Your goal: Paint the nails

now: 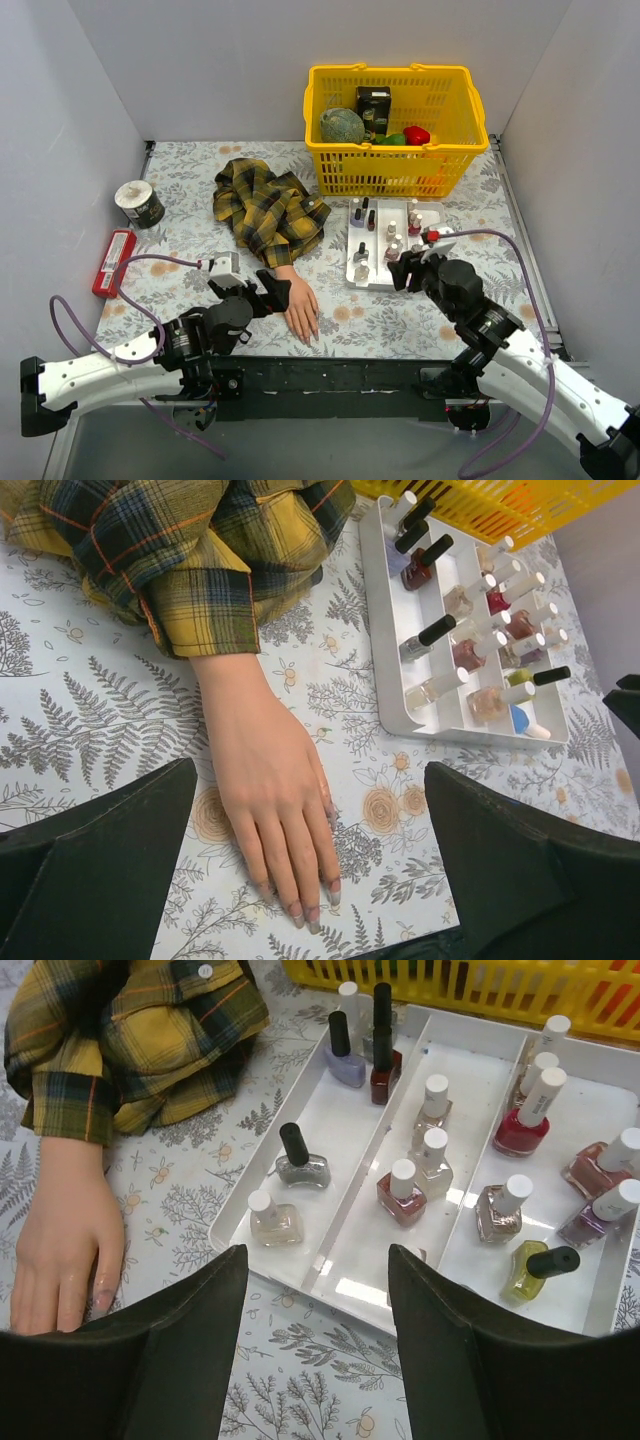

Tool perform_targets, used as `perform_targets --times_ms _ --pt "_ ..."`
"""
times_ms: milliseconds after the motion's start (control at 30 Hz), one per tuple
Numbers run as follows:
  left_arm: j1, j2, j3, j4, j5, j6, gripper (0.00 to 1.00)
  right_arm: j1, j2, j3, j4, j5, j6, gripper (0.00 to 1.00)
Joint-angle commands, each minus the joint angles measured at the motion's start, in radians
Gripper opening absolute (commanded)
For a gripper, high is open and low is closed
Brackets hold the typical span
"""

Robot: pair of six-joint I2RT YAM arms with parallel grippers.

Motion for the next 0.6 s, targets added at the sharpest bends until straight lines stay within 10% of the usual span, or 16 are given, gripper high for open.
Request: perform_targets --times_ms 0,567 --pt "-0.004 -0.01 -0.023 0.024 -0.03 -0.021 0.98 -0.001 -0.14 -0.08 0.072 0.104 0.046 0.66" --pt "-0.004 -0.037 -0.035 0.031 -0.051 -0.025 0.98 -0.001 -0.29 -0.133 0.09 0.12 0.044 0.63"
